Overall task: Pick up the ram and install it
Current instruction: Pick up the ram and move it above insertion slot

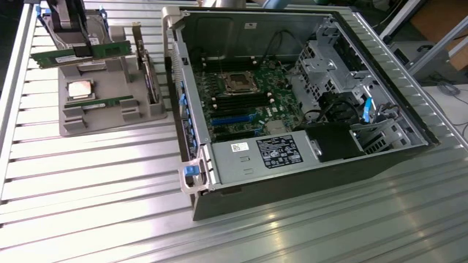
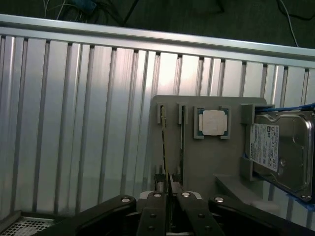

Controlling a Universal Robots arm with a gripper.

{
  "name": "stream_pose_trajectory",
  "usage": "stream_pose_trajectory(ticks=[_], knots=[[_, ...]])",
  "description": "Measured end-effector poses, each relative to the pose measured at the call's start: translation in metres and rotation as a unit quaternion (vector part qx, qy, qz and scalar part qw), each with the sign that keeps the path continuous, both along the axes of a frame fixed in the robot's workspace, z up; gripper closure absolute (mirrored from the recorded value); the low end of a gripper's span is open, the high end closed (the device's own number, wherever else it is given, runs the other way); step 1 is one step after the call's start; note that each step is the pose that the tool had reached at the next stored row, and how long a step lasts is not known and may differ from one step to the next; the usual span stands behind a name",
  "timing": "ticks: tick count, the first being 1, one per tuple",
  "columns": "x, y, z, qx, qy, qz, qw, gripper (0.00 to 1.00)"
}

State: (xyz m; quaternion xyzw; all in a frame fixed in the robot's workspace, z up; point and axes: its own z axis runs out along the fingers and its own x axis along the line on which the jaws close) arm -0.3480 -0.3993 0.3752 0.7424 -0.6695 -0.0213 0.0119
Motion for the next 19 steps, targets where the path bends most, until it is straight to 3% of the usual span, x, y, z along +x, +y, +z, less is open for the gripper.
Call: stream_pose_trajectory(ticks=[12, 19], knots=[[0.055, 0.0, -0.0009, -0.0001, 0.0051, 0.0, 1.0, 0.86], [0.124, 0.0, -0.0031, -0.0002, 0.0118, 0.0, 0.9999, 0.86]])
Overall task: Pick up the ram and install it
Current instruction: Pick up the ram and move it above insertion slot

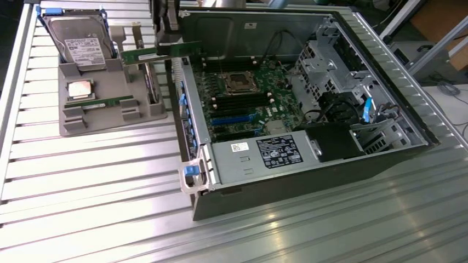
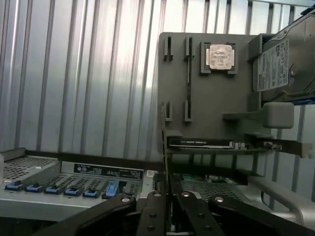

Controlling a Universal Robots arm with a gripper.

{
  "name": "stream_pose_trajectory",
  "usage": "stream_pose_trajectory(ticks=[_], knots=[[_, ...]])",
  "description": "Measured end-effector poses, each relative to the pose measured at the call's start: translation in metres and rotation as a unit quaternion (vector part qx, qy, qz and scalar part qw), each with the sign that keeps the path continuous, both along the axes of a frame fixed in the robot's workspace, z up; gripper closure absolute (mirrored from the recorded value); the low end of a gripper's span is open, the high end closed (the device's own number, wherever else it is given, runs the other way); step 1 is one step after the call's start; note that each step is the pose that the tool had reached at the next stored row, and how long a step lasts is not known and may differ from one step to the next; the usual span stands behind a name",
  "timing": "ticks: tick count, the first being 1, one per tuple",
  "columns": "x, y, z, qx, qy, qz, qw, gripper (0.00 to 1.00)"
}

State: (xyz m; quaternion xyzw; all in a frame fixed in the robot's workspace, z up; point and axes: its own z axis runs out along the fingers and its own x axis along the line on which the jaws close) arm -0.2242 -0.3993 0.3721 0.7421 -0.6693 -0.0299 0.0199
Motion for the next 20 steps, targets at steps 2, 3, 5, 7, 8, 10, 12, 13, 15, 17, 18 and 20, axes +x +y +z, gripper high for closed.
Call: stream_pose_trajectory(ticks=[2, 3, 5, 7, 8, 10, 12, 13, 15, 17, 18, 20], knots=[[0.019, 0.0, -0.0008, 0.0, 0.0019, 0.0, 1.0, 0.86], [0.031, 0.0, -0.0012, 0.0, 0.0031, 0.0, 1.0, 0.86], [0.041, 0.0, -0.0017, 0.0, 0.0041, 0.0, 1.0, 0.86], [0.049, 0.0, -0.0021, 0.0001, 0.0049, 0.0, 1.0, 0.86], [0.056, 0.0, -0.0024, 0.0, 0.0056, 0.0, 1.0, 0.86], [0.072, 0.0, -0.0031, 0.0001, 0.007, 0.0, 1.0, 0.86], [0.088, 0.0, -0.0037, 0.0, 0.0085, 0.0, 1.0, 0.86], [0.094, 0.0, -0.004, 0.0, 0.009, 0.0, 1.0, 0.86], [0.102, 0.0, -0.0044, 0.0001, 0.0097, 0.0, 1.0, 0.86], [0.11, 0.0, -0.0047, 0.0, 0.0103, 0.0, 0.9999, 0.86], [0.114, 0.0, -0.0048, 0.0, 0.0107, 0.0, 0.9999, 0.86], [0.127, 0.0, -0.0053, 0.0, 0.0118, 0.0, 0.9999, 0.86]])
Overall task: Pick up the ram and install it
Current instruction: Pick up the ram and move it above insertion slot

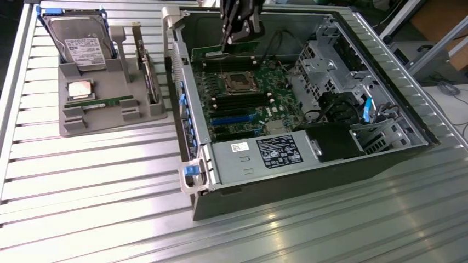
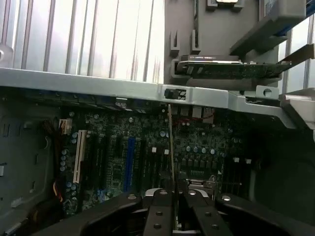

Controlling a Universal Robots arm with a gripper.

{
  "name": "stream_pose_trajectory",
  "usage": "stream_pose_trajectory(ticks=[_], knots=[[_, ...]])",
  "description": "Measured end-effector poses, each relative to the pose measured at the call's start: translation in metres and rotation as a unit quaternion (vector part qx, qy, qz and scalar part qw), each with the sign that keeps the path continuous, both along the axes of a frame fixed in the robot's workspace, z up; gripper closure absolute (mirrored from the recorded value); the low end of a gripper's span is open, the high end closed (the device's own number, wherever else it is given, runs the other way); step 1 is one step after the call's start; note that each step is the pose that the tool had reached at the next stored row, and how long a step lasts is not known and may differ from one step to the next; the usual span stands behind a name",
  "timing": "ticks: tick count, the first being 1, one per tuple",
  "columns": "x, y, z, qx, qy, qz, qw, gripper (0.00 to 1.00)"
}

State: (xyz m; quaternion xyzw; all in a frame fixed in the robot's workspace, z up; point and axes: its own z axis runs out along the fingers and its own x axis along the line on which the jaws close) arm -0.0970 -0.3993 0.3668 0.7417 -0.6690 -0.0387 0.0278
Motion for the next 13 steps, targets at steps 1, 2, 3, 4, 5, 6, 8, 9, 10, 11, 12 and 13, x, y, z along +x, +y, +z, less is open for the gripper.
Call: stream_pose_trajectory(ticks=[1, 2, 3, 4, 5, 6, 8, 9, 10, 11, 12, 13], knots=[[0.004, 0.0, -0.0001, 0.0, 0.0003, 0.0, 1.0, 0.86], [0.01, 0.0, -0.0004, 0.0, 0.0008, 0.0, 1.0, 0.86], [0.017, 0.0, -0.0007, 0.0, 0.0014, 0.0, 1.0, 0.86], [0.02, 0.0, -0.0011, -0.0001, 0.0014, 0.0, 1.0, 0.86], [0.022, 0.0, -0.002, 0.0001, 0.0014, -0.004, 1.0, 0.86], [0.022, 0.0, -0.004, 0.0, 0.0015, -0.021, 0.9998, 0.86], [0.023, 0.0, -0.0063, -0.0013, 0.0015, -0.04, 0.9992, 0.86], [0.026, 0.0, -0.0074, -0.0037, 0.0013, -0.043, 0.9991, 0.86], [0.03, 0.0, -0.0088, -0.0071, 0.0012, -0.045, 0.999, 0.86], [0.033, 0.0, -0.01, -0.0095, 0.0011, -0.046, 0.9989, 0.86], [0.034, 0.0, -0.0105, -0.0115, 0.001, -0.048, 0.9988, 0.86], [0.036, 0.0, -0.0107, -0.0148, 0.0009, -0.048, 0.9987, 0.86]])
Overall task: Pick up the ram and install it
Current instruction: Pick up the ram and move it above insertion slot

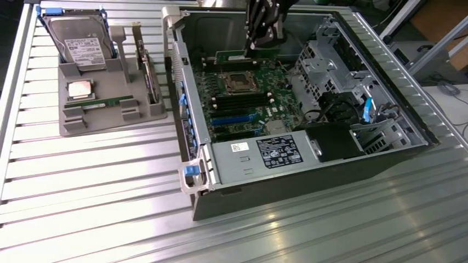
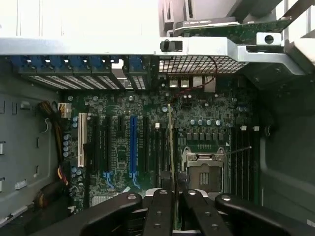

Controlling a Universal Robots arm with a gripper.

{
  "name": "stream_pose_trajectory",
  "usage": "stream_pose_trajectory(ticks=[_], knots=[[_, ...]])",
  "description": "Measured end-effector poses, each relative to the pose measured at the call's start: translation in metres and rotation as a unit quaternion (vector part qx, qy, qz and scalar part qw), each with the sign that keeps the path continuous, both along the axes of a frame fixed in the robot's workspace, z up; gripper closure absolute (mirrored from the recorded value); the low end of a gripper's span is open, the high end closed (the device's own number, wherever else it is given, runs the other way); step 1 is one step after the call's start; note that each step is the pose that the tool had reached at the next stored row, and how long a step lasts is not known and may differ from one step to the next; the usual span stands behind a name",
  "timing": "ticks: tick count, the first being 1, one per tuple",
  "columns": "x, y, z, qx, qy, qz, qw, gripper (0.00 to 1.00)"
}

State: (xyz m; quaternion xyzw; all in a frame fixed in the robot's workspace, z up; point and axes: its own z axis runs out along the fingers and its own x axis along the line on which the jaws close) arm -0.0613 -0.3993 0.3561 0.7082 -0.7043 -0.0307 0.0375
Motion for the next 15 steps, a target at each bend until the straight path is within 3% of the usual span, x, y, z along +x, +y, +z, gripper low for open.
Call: stream_pose_trajectory(ticks=[1, 2, 3, 10, 15], knots=[[0.001, 0.0, 0.0, -0.0045, 0.0, 0.0, 1.0, 0.86], [0.004, 0.0, -0.0001, -0.0151, 0.0, 0.0, 0.9999, 0.86], [0.008, 0.0, -0.0006, -0.0225, -0.0001, -0.001, 0.9997, 0.86], [0.041, 0.0, -0.0114, -0.0228, 0.0002, -0.002, 0.9997, 0.86], [0.078, 0.0, -0.012, -0.0241, 0.0008, -0.003, 0.9997, 0.86]])
